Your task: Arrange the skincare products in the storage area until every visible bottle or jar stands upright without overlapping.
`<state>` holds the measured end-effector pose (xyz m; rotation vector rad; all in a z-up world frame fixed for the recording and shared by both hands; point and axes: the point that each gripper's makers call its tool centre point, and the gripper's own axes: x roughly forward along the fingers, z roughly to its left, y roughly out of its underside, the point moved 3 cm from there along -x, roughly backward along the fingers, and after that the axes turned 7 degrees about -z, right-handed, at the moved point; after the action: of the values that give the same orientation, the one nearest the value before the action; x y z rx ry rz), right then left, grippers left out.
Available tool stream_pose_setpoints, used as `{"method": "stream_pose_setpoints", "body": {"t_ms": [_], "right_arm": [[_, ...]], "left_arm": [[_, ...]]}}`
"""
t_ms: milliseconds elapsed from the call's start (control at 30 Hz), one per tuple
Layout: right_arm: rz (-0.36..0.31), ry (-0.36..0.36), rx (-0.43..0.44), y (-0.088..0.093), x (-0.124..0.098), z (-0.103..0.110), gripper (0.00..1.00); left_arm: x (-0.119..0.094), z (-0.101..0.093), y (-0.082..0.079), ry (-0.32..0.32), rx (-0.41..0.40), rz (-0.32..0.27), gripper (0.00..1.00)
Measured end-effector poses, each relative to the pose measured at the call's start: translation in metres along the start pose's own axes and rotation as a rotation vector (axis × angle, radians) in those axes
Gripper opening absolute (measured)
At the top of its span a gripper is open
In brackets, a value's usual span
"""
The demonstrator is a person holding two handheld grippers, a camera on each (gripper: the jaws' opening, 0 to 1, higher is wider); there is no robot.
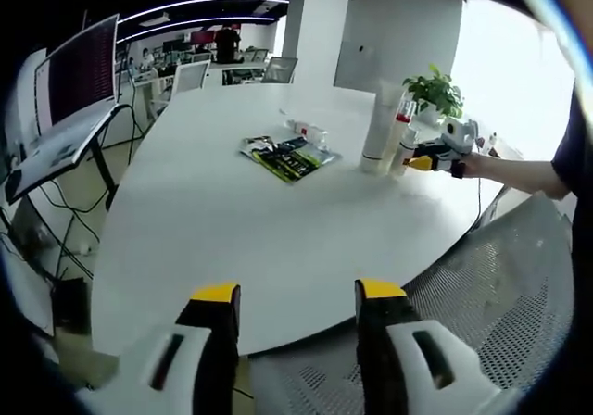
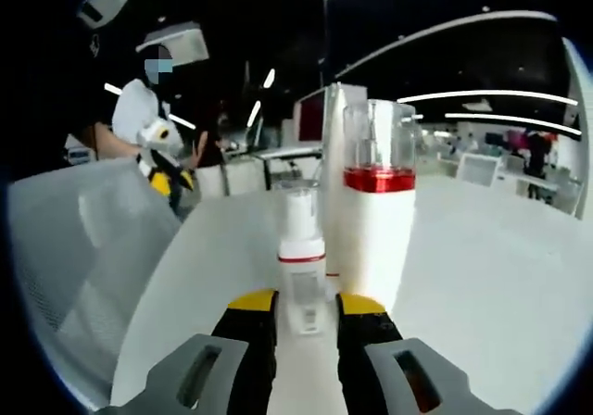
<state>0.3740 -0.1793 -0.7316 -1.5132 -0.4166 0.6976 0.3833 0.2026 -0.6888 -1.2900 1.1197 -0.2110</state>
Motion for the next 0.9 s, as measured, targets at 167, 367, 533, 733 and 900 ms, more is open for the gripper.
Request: {"method": "stream_pose_setpoints", "body": {"t_ms": [167, 367, 533, 733, 900], "right_arm": [[0.016, 0.036, 0.016, -0.002, -0.011, 0.002, 0.18], [0.031, 0.086, 0.063, -0.008, -0.024, 0.011, 0.24], [0.064, 0.144, 0.131, -0.014, -0.036, 0.025, 0.31], [0.039, 0.302, 0.245, -0.030, -0.049, 0.031, 0.41], [0.036, 0.368, 0.300, -0.037, -0.059, 0.047, 0.53]], "left_arm": [[-0.001, 0.000, -0.001, -0.001, 0.003, 0.000, 0.44], [-0.001, 0.000, -0.001, 0.004, 0.012, 0.000, 0.42], [-0.001, -0.001, -0.002, 0.010, 0.016, -0.007, 0.42], [-0.002, -0.001, -0.003, 0.011, 0.020, -0.014, 0.41], [-0.002, -0.001, -0.003, 0.010, 0.020, -0.016, 0.41]]}}
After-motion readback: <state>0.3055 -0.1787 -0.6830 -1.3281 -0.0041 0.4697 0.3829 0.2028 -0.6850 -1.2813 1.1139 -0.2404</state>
